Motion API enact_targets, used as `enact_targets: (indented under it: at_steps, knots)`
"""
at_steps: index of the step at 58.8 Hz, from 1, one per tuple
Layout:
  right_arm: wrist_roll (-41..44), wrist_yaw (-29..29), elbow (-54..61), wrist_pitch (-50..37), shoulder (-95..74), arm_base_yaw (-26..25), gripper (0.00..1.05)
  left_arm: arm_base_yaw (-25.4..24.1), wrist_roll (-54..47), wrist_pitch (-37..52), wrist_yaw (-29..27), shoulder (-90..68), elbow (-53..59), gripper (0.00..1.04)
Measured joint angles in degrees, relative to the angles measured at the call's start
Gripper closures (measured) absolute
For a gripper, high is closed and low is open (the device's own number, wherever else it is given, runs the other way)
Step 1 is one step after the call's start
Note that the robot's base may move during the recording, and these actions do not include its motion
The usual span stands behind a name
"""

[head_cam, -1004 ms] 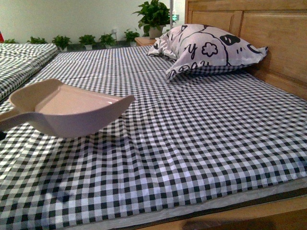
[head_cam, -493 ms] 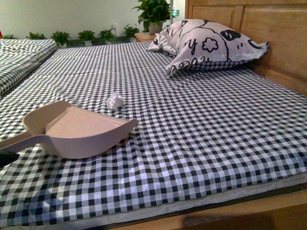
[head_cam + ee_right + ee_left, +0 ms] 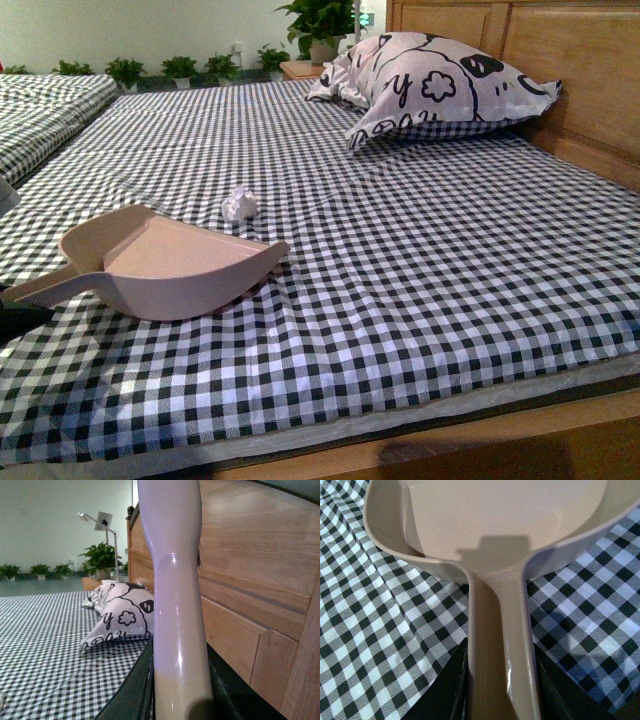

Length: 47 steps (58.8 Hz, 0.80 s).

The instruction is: Clean up trash

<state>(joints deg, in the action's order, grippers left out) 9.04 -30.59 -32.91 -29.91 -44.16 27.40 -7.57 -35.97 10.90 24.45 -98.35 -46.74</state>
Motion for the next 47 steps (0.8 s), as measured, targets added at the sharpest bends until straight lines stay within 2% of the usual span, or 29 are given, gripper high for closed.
enact_targets:
  at_steps: [42, 43, 47]
  knots:
    - [0.0, 0.0, 0.0, 0.0, 0.0, 0.0, 0.83, 0.1, -0.5, -4.0, -0.4, -2.2, -3.7, 0.77]
    - [0.0, -0.6, -0.3, 1.1, -0.1, 0.0, 0.83, 0.1, -0.5, -4.0, -0.4, -2.2, -3.7, 0.77]
    - [0.0, -2.1, -5.9, 16.9, -2.4, -0.2, 0.83, 0.1, -0.5, -4.0, -0.4, -2.2, -3.7, 0.77]
